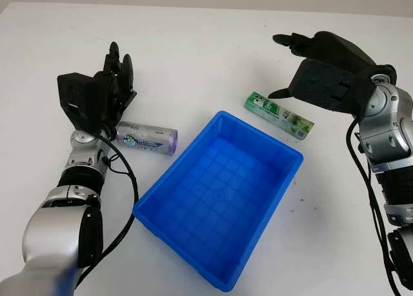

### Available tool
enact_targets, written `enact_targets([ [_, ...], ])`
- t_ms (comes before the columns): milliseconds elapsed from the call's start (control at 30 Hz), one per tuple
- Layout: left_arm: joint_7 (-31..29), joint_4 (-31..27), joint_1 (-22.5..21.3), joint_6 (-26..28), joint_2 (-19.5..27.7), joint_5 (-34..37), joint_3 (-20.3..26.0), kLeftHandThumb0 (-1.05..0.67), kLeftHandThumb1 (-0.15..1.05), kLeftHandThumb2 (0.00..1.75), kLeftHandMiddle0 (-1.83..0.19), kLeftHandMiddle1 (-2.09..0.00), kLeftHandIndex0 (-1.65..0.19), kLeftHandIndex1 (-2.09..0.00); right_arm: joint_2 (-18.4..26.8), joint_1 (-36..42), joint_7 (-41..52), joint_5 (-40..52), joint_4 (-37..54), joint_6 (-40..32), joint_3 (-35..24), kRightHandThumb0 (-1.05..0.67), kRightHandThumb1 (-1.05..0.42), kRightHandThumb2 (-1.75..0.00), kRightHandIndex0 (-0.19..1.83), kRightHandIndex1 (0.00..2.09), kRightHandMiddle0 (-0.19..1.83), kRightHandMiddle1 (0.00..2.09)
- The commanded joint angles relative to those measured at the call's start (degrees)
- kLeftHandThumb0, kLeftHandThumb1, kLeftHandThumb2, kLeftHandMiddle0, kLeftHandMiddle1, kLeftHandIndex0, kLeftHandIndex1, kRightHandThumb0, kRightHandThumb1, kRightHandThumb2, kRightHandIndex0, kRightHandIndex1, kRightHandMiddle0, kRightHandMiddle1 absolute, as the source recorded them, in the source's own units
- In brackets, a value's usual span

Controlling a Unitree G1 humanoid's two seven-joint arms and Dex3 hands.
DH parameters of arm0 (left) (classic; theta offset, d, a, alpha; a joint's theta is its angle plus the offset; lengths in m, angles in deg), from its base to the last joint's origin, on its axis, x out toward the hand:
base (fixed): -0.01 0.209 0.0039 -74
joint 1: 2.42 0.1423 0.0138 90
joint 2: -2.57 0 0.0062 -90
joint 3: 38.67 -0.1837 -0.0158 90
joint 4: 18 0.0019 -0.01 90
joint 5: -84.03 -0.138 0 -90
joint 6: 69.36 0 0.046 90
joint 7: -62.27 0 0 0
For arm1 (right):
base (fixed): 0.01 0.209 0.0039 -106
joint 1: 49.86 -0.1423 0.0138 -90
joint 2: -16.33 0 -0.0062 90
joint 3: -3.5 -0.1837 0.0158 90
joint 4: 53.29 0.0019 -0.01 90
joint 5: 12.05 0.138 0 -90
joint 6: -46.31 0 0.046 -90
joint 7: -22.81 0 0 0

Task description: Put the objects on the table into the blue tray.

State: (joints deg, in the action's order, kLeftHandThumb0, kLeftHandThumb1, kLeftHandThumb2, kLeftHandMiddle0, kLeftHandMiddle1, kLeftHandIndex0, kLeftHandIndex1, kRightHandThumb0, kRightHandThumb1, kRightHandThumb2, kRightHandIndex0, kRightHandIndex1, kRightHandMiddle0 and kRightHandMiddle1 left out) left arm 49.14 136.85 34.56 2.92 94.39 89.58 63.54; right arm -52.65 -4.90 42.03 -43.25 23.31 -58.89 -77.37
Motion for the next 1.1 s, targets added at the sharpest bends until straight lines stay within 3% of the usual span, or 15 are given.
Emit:
enact_targets([
  [0,-0.1,-0.5,-0.2,0.2,0.7,-0.1,-0.1,-0.76,1.05,0.69,0.19,0.00,0.19,0.00,0.8,1.0,0.6,-0.5,0.7,-0.2,0.3,-0.63,-0.83,-0.06,0.42,0.24,0.31,0.09],
  [67,0.1,-0.4,-0.2,0.1,0.8,-0.2,-0.1,-0.76,1.05,0.69,0.19,0.00,0.19,0.00,0.8,1.5,1.6,-0.9,1.1,-0.2,0.9,-0.66,-0.83,-0.05,0.19,1.08,0.31,0.07],
  [100,0.1,-0.4,-0.3,0.1,0.7,-0.2,-0.1,-0.76,1.05,0.69,0.19,0.00,0.19,0.00,0.8,1.8,1.9,-0.9,1.1,0.2,1.1,-0.66,-0.84,-0.05,0.04,1.01,0.30,0.06],
  [267,0.1,-0.3,-0.3,-0.2,0.8,0.0,0.2,-0.77,1.05,0.68,0.19,0.00,0.19,0.00,1.0,2.7,4.2,-3.0,1.7,0.4,3.4,-0.69,-0.85,-0.06,0.06,0.83,0.34,0.07],
  [333,0.1,-0.3,-0.3,-0.3,0.8,0.0,0.1,-0.77,1.05,0.68,0.19,0.00,0.19,0.00,0.8,2.9,5.0,-3.3,1.7,0.4,3.6,-0.69,-0.84,-0.05,-0.05,1.31,0.31,0.06],
  [467,0.1,-0.2,-0.4,-0.7,0.9,-0.2,0.0,-0.77,1.05,0.68,0.19,0.00,0.19,0.00,1.4,3.9,6.8,-4.4,1.6,1.1,4.9,-0.71,-0.85,-0.06,-0.06,1.10,0.32,0.07],
  [567,0.2,0.0,-0.5,-0.6,1.0,-0.4,-0.2,-0.77,1.05,0.69,0.19,0.00,0.19,0.00,1.3,4.9,7.2,-5.6,1.9,1.0,5.6,-0.73,-0.85,-0.05,0.06,0.78,0.34,0.07],
  [600,0.2,-0.1,-0.6,-0.6,1.1,-0.5,-0.2,-0.78,1.05,0.69,0.19,0.00,0.19,0.00,1.5,5.4,6.7,-6.1,2.0,1.9,6.0,-0.74,-0.85,-0.05,0.03,0.95,0.35,0.07],
  [633,0.2,-0.1,-0.6,-0.6,1.0,-0.5,-0.2,-0.78,1.05,0.69,0.19,0.00,0.19,0.00,1.8,6.1,6.1,-6.7,2.0,3.1,6.3,-0.76,-0.85,-0.05,-0.09,1.37,0.38,0.07],
  [733,0.1,-0.1,-0.6,-0.5,1.0,-0.4,-0.2,-0.79,1.05,0.69,0.19,0.00,0.19,0.00,3.3,7.5,4.6,-10.5,2.2,6.5,8.4,-0.77,-0.87,-0.06,-0.14,1.78,0.42,0.10],
  [800,0.1,0.0,-0.6,-0.4,0.9,-0.4,-0.1,-0.79,1.05,0.68,0.19,0.00,0.19,0.00,4.1,8.1,3.1,-14.2,2.1,8.0,10.1,-0.76,-0.88,-0.06,-0.14,1.93,0.44,0.11],
  [900,-0.2,0.0,-0.6,-0.3,0.9,-0.3,-0.1,-0.78,1.05,0.68,0.19,0.00,0.19,0.00,5.2,8.8,-1.4,-19.4,1.4,10.7,11.9,-0.72,-0.92,-0.06,-0.03,1.77,0.55,0.21],
  [1000,-0.4,0.0,-0.5,-0.3,0.9,-0.3,-0.1,-0.77,1.05,0.68,0.19,0.00,0.19,0.00,6.1,9.0,-9.1,-24.2,-1.1,14.5,13.5,-0.61,-0.93,-0.06,0.21,2.03,0.33,1.48],
  [1033,-0.2,0.0,-0.5,-0.4,0.9,-0.2,0.0,-0.78,1.05,0.67,0.19,0.00,0.19,0.00,6.3,8.7,-11.9,-26.6,-2.2,15.2,14.4,-0.60,-0.97,-0.06,0.49,2.07,0.32,1.84],
  [1067,-0.2,0.0,-0.5,-0.6,0.8,-0.1,0.1,-0.78,1.05,0.67,0.19,0.00,0.19,0.00,6.4,8.4,-14.3,-28.3,-3.4,15.9,15.1,-0.59,-0.98,-0.06,0.63,2.08,0.32,1.96],
])
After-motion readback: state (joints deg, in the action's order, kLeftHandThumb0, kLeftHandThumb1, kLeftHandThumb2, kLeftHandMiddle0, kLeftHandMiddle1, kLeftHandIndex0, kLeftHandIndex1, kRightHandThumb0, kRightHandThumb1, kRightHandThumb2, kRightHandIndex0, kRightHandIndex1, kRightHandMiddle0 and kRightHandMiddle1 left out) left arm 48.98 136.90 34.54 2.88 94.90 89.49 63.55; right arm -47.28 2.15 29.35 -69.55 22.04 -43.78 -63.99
